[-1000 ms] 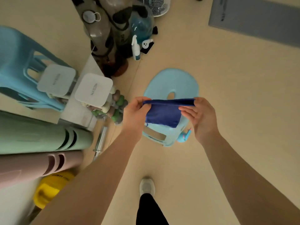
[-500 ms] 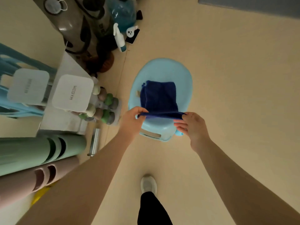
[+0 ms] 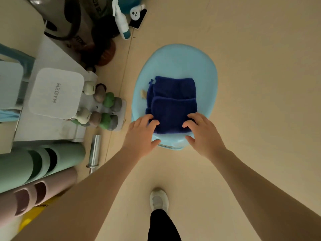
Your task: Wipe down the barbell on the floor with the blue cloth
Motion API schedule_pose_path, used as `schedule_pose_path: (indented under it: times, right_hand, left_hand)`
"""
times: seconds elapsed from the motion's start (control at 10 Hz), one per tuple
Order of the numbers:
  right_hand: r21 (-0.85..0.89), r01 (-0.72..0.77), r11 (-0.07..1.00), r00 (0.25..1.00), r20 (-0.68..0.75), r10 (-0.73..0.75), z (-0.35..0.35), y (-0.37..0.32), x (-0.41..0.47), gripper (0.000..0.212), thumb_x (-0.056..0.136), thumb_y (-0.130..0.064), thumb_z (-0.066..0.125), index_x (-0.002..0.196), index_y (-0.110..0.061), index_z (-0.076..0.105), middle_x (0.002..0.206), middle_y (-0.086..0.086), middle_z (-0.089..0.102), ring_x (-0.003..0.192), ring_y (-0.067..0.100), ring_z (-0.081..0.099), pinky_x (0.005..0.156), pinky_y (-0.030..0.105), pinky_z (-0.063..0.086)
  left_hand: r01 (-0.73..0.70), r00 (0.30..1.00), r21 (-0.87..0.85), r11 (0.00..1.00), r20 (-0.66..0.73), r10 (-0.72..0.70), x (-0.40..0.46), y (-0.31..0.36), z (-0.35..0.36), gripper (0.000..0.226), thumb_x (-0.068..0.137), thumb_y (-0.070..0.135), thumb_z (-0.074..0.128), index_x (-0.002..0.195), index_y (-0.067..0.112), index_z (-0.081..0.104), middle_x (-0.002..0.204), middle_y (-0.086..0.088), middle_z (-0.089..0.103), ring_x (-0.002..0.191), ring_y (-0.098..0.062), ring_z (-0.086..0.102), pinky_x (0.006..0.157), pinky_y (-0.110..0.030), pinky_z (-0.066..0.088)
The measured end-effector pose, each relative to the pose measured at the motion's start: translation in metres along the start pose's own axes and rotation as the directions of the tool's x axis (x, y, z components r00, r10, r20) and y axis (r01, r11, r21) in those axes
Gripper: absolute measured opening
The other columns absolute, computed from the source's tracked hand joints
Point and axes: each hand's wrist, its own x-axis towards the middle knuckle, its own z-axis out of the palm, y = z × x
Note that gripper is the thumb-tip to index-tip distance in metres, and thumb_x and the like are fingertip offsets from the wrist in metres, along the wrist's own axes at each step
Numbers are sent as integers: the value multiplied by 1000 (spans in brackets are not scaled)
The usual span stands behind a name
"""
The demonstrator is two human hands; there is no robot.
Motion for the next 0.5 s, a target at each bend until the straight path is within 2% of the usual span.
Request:
schedule_pose_path:
  times: [0.1,0.2,0.3,0.4,0.5]
  right_hand:
    - [-56,88,995,995,-50,-91,-4,3,7,29,68,4,65,93,-10,64,108,12,62,103,36,57,75,44,52]
    - [65,-3,998,996,-91,9,-28,2,31,23,78,-5,54,99,-13,62,91,11,66,86,35,59,71,40,47]
    - [334,-177,926,961,-146,236,-50,4,52,26,85,-12,51,110,-14,57,90,7,64,82,30,59,75,37,47]
    - [518,-242,821,883,-233,407,-69,0,74,38,88,-10,50,125,-9,47,115,9,55,98,29,56,89,36,42]
    - [406,-307,861,881,-220,418,-64,-13,69,41,88,-8,49,129,-7,44,132,13,46,115,32,48,97,37,38]
  left_hand:
    - [-17,999,55,998,-49,20,5,-5,-2,32,86,22,62,117,15,59,126,-7,54,113,-31,52,90,-41,42]
    - [78,987,-183,980,-123,-102,29,-1,-30,23,92,19,52,113,11,59,112,-9,60,98,-29,58,78,-36,44]
    - [169,946,-453,875,-175,-273,51,2,-56,25,92,17,53,115,11,58,107,-11,64,93,-29,61,80,-32,45]
    - [249,901,-612,750,-137,-411,71,3,-72,40,93,15,49,133,14,44,131,-8,52,106,-24,58,87,-26,42]
    - [287,925,-507,813,-75,-373,61,1,-64,43,92,12,49,134,12,44,138,-9,44,111,-25,55,93,-29,41]
